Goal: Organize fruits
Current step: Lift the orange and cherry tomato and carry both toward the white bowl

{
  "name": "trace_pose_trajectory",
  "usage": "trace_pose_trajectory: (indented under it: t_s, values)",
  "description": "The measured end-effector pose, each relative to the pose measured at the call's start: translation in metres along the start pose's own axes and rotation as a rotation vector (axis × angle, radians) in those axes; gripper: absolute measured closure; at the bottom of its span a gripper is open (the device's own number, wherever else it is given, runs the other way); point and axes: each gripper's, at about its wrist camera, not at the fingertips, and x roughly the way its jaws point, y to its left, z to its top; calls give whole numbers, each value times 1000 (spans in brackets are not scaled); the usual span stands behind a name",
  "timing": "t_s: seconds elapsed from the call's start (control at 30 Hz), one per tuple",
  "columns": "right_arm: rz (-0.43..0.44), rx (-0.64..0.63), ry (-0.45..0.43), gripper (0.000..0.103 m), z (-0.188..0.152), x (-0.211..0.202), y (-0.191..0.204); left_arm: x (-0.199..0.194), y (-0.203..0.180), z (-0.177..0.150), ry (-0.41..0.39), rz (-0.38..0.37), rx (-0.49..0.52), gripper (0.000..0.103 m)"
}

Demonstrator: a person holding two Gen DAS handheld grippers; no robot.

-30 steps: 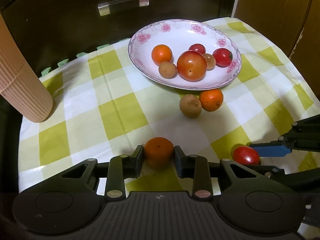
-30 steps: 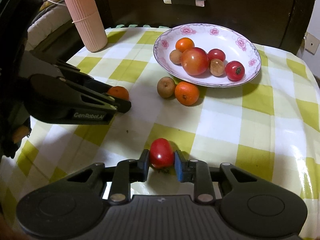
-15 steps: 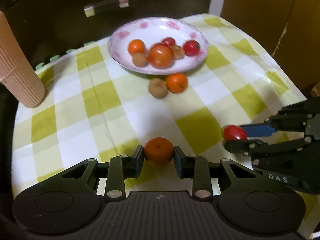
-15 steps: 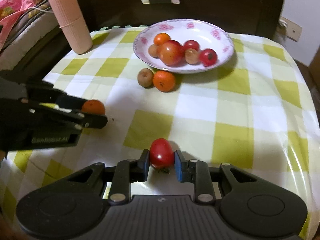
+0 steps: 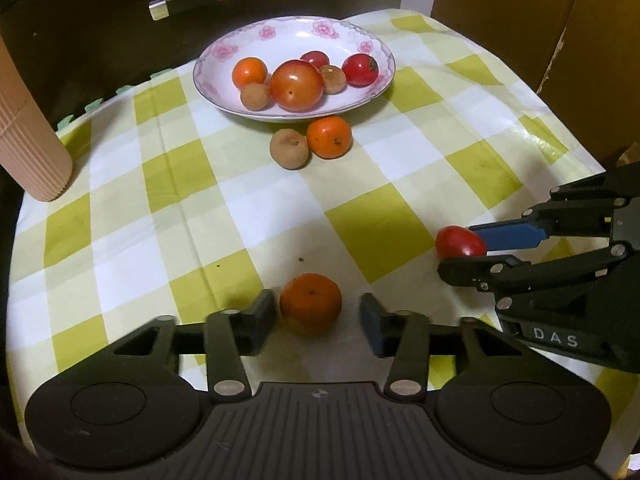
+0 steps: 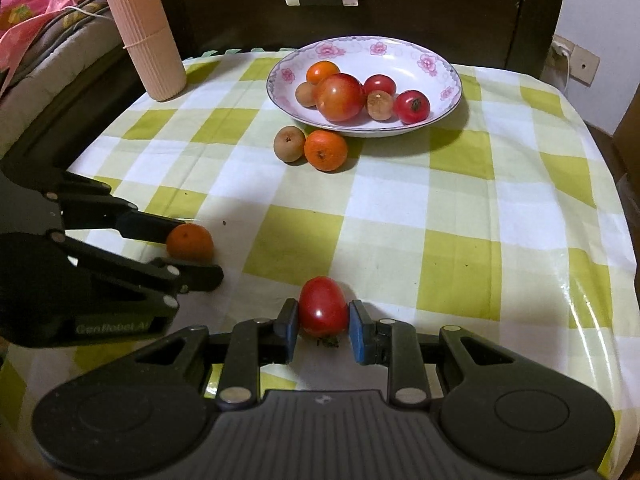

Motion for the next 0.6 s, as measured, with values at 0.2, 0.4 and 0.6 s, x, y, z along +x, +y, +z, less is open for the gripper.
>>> trace_pose_trajectory:
  t_s: [0.2, 0.4, 0.6]
  values:
    - [20, 3, 3, 73, 0, 0, -2, 2, 3, 1, 7, 5, -13, 37]
    - [14, 11, 4, 74, 1, 0, -2, 0, 5, 3, -1, 15, -16, 55]
    - [-3, -14, 12, 78, 1, 0, 2, -4, 8, 6, 0, 3, -36, 63]
